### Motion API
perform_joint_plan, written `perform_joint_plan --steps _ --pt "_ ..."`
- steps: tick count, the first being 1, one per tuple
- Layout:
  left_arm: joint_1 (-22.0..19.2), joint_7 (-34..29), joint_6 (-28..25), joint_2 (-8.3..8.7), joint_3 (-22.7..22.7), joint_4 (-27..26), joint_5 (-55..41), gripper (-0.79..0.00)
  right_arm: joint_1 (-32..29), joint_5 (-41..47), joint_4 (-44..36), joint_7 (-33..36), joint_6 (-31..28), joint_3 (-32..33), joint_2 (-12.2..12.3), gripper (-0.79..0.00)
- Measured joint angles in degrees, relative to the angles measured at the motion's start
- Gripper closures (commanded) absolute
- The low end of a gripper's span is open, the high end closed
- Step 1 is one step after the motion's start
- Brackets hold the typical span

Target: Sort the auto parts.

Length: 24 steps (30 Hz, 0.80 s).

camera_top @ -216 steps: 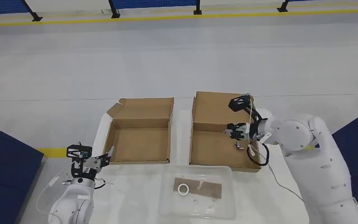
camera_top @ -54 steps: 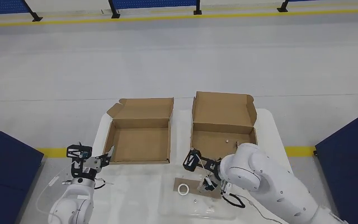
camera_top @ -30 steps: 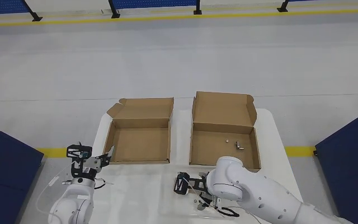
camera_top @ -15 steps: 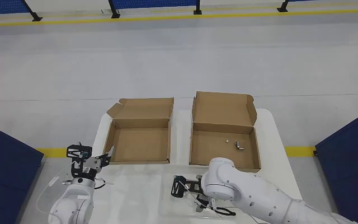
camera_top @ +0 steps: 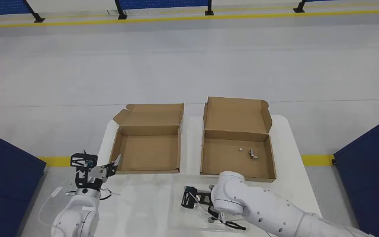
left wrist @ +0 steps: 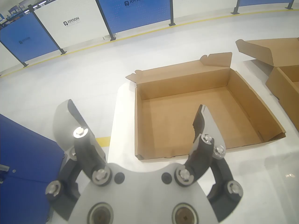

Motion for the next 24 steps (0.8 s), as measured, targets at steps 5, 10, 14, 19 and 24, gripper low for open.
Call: perform_joint_plan --steps 5,10,14,19,24 --pt "0.0 0.0 0.0 0.0 0.0 0.0 0.0 -0.785 0.67 1.39 2.56 -0.13 -0.82 -1.38 -1.16 -0.711" --pt "0.0 0.0 0.0 0.0 0.0 0.0 0.0 -0.785 1.61 3.09 5.54 -0.61 -1.63 -2.51 -2.38 -0.385" --pt "0.0 0.0 0.0 0.0 0.0 0.0 0.0 -0.785 2.49 4.23 8.1 -0.75 -1.82 -3.4 -3.46 -0.351" --pt "0.0 0.0 0.0 0.0 0.0 0.0 0.0 -0.785 3.37 5.27 10.25 -0.73 -2.14 -4.32 -4.59 -0.32" --pt "0.0 0.0 0.0 0.0 0.0 0.0 0.0 -0.785 3.94 6.29 11.81 -0.76 -2.69 -5.19 -5.6 -0.302"
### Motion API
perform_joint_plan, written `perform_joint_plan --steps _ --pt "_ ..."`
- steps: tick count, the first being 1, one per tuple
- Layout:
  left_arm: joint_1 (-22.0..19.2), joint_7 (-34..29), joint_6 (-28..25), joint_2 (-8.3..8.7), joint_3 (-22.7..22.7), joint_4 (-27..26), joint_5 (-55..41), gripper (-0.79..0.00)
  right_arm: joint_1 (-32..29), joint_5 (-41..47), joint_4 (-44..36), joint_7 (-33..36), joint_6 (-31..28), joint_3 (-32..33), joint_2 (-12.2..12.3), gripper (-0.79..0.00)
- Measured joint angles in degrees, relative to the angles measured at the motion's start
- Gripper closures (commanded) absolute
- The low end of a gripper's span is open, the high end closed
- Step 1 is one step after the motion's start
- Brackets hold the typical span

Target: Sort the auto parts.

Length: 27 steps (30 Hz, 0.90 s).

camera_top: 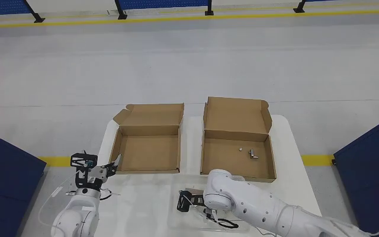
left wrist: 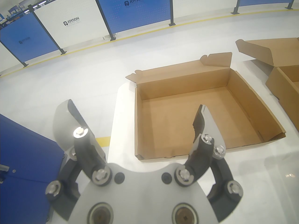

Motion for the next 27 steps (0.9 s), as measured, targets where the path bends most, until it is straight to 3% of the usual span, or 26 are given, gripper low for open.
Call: perform_joint_plan --steps 12,14,17,27 --pt "0.0 0.0 0.0 0.0 0.0 0.0 0.0 -0.785 0.32 0.86 2.32 -0.39 -0.5 -1.2 -1.53 -0.182" --pt "0.0 0.0 0.0 0.0 0.0 0.0 0.0 -0.785 0.35 0.91 2.57 -0.45 -0.51 -1.26 -1.7 -0.145" --pt "0.0 0.0 0.0 0.0 0.0 0.0 0.0 -0.785 0.37 0.91 2.87 -0.59 -0.34 -1.21 -1.89 0.0" --pt "0.0 0.0 0.0 0.0 0.0 0.0 0.0 -0.785 -0.11 1.08 -0.68 1.17 1.16 1.36 -1.03 0.0"
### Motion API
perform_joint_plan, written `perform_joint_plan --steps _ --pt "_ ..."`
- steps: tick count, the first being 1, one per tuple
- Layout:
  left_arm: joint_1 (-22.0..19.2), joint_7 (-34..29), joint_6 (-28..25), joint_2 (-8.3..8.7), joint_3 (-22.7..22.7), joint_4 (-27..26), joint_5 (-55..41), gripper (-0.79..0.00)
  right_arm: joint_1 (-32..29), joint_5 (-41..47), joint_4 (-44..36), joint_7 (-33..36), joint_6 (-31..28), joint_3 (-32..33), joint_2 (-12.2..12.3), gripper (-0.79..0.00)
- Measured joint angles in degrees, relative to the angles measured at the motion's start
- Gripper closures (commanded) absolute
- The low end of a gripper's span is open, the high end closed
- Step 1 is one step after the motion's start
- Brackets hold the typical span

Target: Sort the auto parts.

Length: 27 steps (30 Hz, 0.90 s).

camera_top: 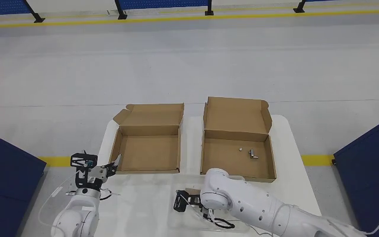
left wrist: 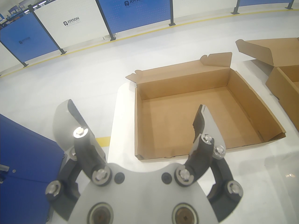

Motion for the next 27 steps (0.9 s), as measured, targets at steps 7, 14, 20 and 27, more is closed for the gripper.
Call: perform_joint_plan --steps 7,14,20,27 --pt "0.0 0.0 0.0 0.0 0.0 0.0 0.0 -0.785 -0.83 0.17 -3.92 1.87 1.01 2.39 1.21 0.0" --pt "0.0 0.0 0.0 0.0 0.0 0.0 0.0 -0.785 -0.81 0.16 -3.88 1.86 0.99 2.35 1.2 0.0" --pt "0.0 0.0 0.0 0.0 0.0 0.0 0.0 -0.785 -1.26 1.24 -4.06 0.01 0.5 4.15 1.72 0.0" --pt "0.0 0.0 0.0 0.0 0.0 0.0 0.0 -0.785 -6.73 13.02 -9.08 -1.09 -5.12 17.57 7.15 0.0"
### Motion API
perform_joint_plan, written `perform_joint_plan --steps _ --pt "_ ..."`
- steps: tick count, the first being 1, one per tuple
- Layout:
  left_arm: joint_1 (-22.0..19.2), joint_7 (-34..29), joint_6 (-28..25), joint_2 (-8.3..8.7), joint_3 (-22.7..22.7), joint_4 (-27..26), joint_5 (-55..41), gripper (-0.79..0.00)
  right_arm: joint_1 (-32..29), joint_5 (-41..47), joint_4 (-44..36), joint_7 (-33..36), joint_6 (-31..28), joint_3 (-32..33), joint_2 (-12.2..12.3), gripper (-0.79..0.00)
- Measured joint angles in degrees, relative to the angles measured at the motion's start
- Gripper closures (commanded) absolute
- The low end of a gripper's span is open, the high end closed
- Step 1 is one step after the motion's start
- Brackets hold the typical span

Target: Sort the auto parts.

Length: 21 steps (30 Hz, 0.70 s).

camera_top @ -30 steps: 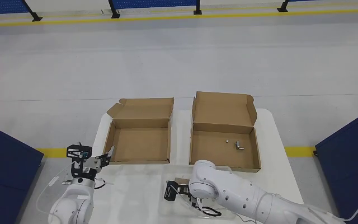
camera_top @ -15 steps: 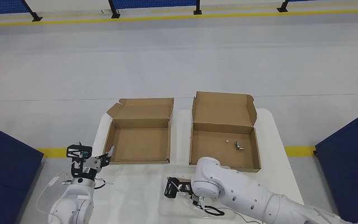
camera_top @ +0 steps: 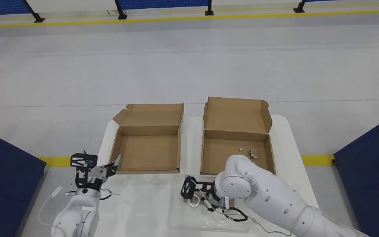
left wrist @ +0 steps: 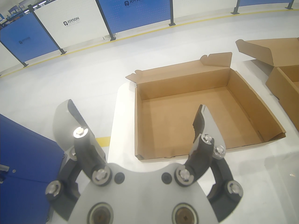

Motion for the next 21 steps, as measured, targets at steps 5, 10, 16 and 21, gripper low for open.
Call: perform_joint_plan --steps 5,10,16,21 --pt "0.0 0.0 0.0 0.0 0.0 0.0 0.0 -0.785 -6.57 11.11 -5.04 -3.65 -3.53 10.02 6.15 0.0" --pt "0.0 0.0 0.0 0.0 0.0 0.0 0.0 -0.785 -9.59 20.05 -6.52 -6.2 -6.09 14.67 10.34 0.0" --pt "0.0 0.0 0.0 0.0 0.0 0.0 0.0 -0.785 -9.5 19.5 -6.48 -6.12 -6.01 14.54 10.23 0.0" --pt "0.0 0.0 0.0 0.0 0.0 0.0 0.0 -0.785 -9.5 19.52 -6.48 -6.12 -6.01 14.54 10.24 0.0"
